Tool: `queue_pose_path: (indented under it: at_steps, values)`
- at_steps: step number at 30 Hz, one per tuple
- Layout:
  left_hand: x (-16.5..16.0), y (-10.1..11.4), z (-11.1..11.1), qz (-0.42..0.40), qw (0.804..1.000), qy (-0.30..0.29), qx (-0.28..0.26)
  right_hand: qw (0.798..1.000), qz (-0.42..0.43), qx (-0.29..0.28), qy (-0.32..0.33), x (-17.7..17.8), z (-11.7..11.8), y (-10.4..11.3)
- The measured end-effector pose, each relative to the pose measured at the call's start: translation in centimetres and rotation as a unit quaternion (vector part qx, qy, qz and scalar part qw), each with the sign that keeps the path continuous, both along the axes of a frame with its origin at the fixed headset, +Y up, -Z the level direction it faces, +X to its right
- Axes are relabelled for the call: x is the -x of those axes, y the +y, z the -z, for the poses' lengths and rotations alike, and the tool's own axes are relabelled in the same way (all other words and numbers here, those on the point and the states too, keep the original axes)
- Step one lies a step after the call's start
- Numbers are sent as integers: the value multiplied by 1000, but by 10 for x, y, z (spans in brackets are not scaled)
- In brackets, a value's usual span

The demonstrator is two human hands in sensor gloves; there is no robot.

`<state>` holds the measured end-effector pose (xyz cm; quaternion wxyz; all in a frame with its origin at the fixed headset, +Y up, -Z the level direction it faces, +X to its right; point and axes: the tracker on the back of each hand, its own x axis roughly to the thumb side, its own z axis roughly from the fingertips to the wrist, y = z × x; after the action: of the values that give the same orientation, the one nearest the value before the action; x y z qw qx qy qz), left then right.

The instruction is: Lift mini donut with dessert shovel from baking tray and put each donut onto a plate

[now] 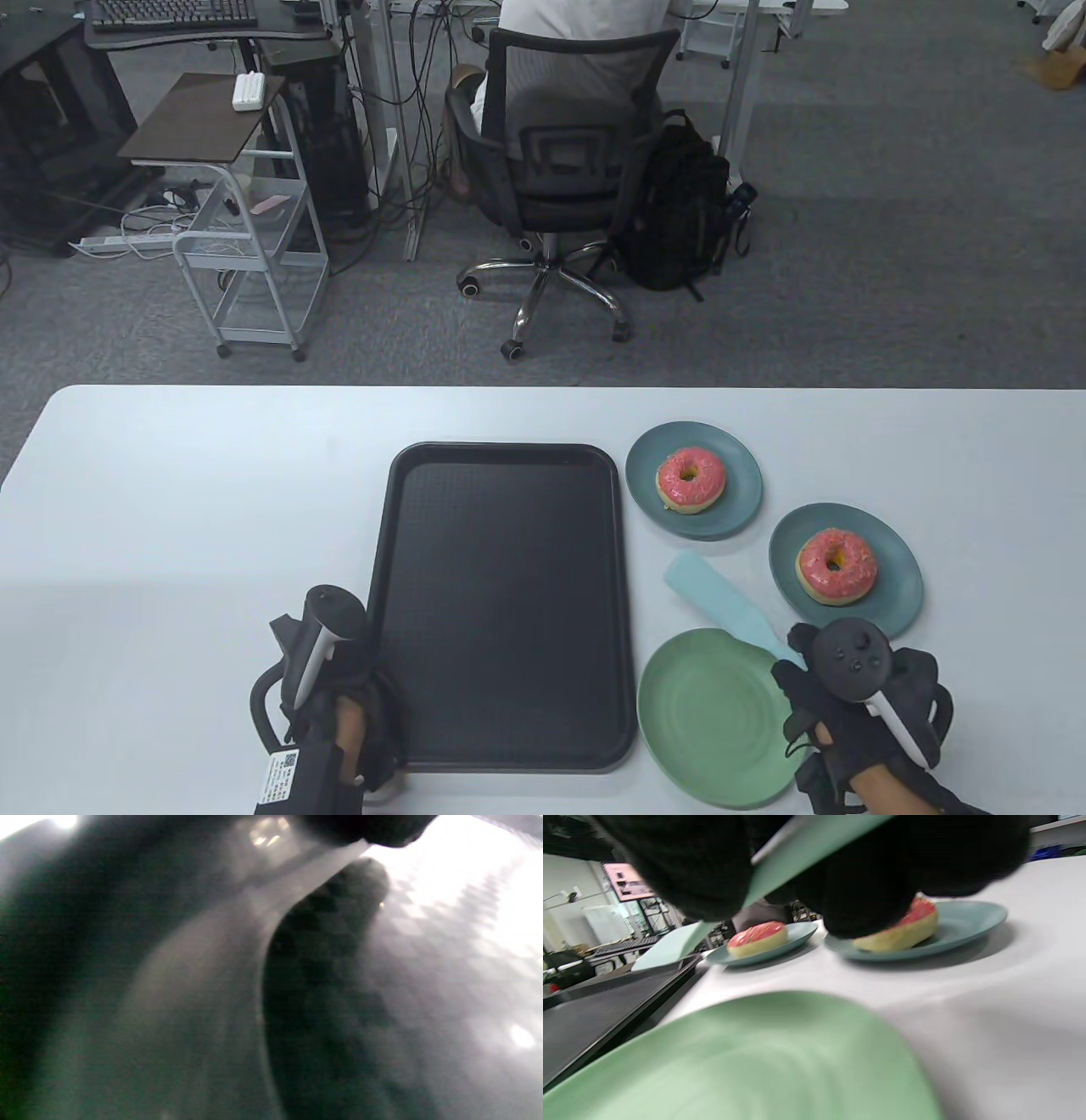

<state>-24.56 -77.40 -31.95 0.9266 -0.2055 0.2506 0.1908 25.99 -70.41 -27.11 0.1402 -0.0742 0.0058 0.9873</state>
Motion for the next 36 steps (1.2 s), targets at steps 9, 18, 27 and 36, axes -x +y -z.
queue_pose_path:
  at_steps: [9,18,27,36]
  values:
    - [0,0,0,1,1000,-1,1,999,-20,25,2,9,-6,-29]
    - [0,0,0,1,1000,-1,1,994,-104,17,8,19,-9,-41]
    - [0,0,0,-1,1000,-1,0,989,-147,15,15,24,-11,-49]
    - [2,6,-3,-30,999,15,1,990,-142,12,3,23,-11,-40]
